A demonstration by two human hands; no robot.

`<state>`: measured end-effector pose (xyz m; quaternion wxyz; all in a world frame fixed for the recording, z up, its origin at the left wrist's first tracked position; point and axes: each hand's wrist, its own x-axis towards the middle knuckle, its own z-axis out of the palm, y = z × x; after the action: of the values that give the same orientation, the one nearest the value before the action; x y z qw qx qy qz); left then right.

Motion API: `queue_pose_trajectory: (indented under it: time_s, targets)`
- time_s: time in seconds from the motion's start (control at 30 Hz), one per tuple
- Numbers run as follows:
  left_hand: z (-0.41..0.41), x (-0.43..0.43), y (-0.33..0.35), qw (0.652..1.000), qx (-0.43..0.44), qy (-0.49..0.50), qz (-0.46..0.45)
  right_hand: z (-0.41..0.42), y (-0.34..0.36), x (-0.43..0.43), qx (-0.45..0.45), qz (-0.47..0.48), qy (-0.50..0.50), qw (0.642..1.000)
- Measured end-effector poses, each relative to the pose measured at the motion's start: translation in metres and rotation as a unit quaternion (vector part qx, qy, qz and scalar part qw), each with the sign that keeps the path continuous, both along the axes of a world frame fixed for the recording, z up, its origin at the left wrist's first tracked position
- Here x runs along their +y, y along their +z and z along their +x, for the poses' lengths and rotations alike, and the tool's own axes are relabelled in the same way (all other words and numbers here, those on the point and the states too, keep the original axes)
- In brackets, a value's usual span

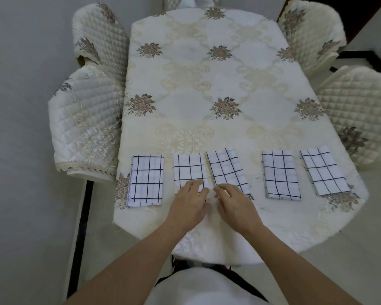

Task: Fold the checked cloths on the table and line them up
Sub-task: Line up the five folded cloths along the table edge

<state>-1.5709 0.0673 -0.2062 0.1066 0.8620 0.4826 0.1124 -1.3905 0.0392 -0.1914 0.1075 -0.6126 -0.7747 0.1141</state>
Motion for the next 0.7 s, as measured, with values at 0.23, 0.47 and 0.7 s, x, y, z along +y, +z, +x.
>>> queue_pose_trajectory:
  time_s: [0.23, 0.47, 0.7]
  targets:
    - [0.065, 0.005, 0.002, 0.998, 0.024, -0.032, -0.055, 0.075, 0.001, 0.011, -0.075, -0.045, 0.024, 0.996]
    - [0.09, 0.005, -0.006, 0.995, 0.082, 0.012, -0.056, 0.104, -0.024, 0.013, -0.08, -0.074, 0.091, 0.99]
    - [0.1, 0.008, -0.008, 0.992, 0.099, 0.036, -0.071, 0.118, -0.036, 0.012, -0.078, -0.093, 0.101, 0.987]
